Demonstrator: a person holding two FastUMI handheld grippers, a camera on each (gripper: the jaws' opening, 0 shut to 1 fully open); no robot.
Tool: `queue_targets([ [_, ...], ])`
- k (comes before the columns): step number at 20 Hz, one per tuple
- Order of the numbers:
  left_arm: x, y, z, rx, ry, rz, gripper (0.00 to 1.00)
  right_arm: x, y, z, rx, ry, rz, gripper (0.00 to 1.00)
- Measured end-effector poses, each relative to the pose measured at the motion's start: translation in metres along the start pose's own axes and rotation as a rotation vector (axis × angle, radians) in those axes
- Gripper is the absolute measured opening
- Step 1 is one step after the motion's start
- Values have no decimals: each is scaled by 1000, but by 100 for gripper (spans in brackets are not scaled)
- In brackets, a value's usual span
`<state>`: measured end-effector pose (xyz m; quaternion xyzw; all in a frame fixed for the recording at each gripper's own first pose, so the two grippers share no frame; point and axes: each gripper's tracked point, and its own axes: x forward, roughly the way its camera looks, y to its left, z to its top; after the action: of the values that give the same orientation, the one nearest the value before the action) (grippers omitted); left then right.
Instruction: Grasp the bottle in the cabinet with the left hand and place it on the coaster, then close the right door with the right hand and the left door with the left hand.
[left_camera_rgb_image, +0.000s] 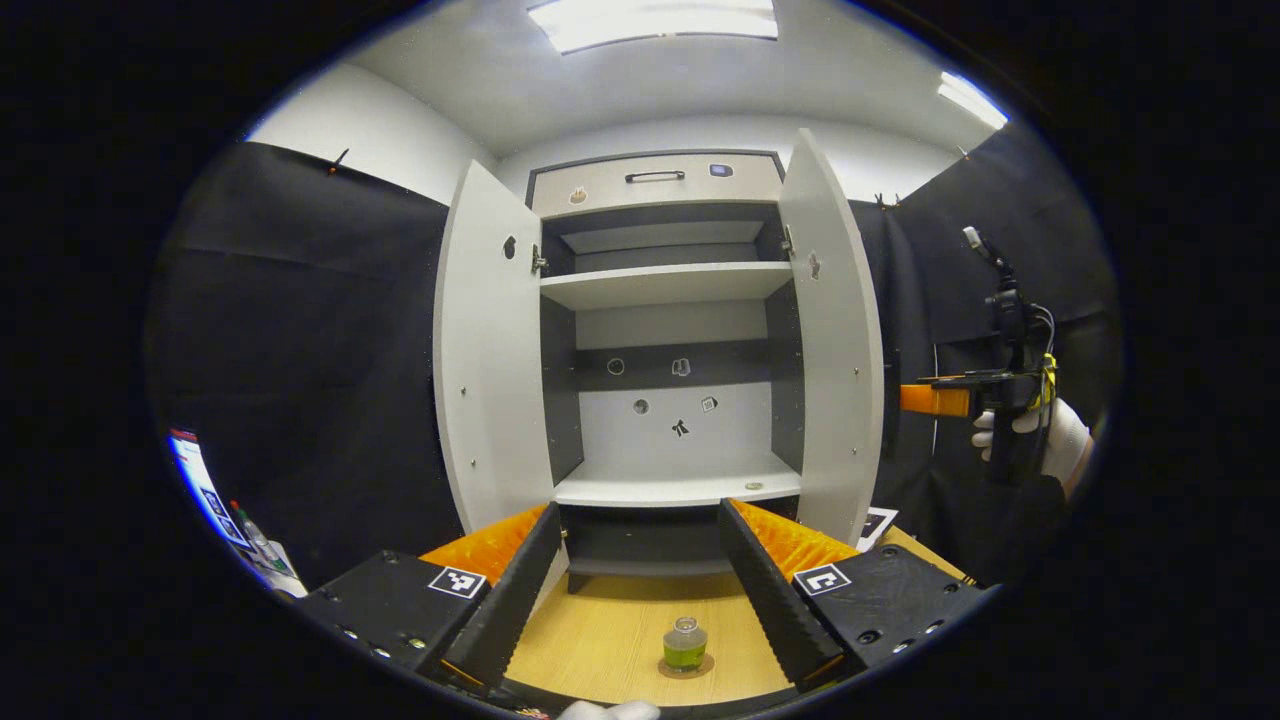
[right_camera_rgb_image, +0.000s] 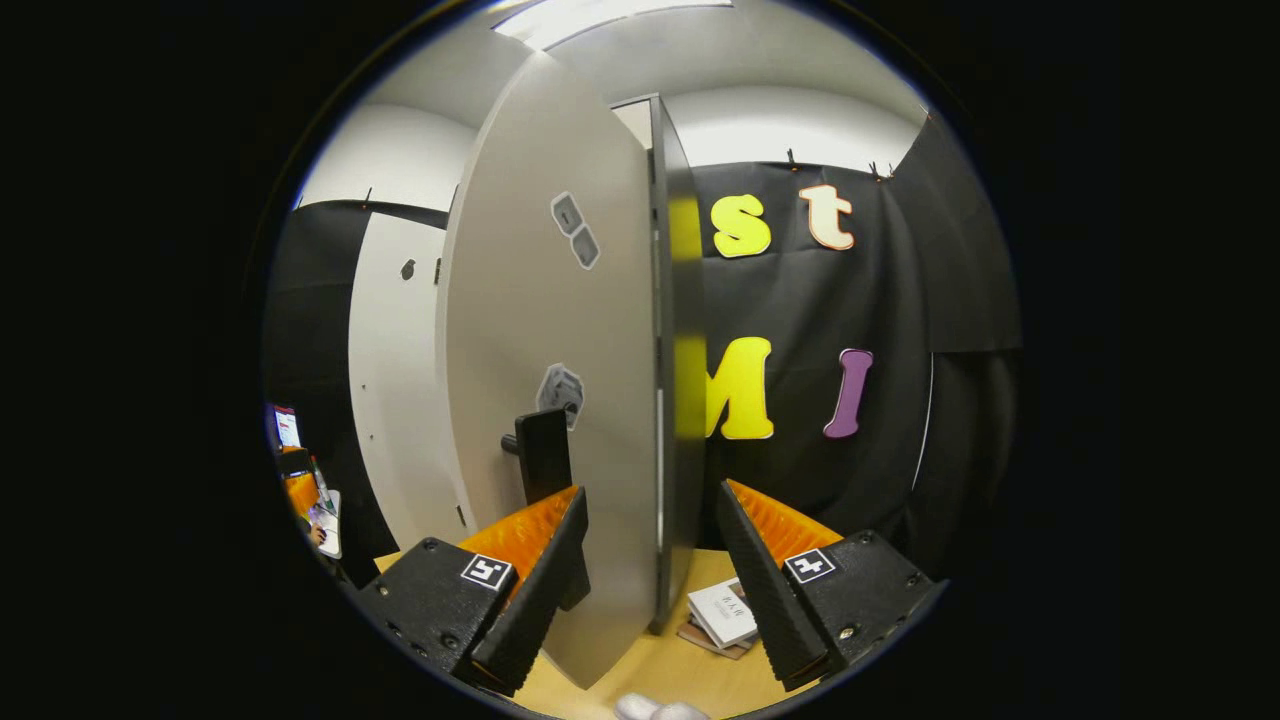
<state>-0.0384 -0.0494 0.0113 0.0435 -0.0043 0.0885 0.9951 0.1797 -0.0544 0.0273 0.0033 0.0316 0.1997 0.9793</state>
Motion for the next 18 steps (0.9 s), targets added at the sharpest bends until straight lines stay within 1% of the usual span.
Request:
queue_targets([
  [2,6,6,-2,-2,-5,-18,96,3,9,1,-12,-3,-14,81],
  [5,17,18,-11,-28,24,-34,95,10,26,-1,-9,-3,-25,81],
  [9,31,38,-16,-44,31,-44,96,27,57,-2,-6,-3,-8,82],
  [11,35,47,-18,-47,31,-50,96,39,77,-5,-16,5,20,82],
  [13,40,55,-23,-58,41,-57,96,49,108,-22,-16,58,90,81],
  [16,46,71,-33,-65,59,-49,96,52,134,-30,-4,75,126,82],
  [18,48,83,-38,-58,62,-47,96,48,145,-31,-27,71,122,82],
])
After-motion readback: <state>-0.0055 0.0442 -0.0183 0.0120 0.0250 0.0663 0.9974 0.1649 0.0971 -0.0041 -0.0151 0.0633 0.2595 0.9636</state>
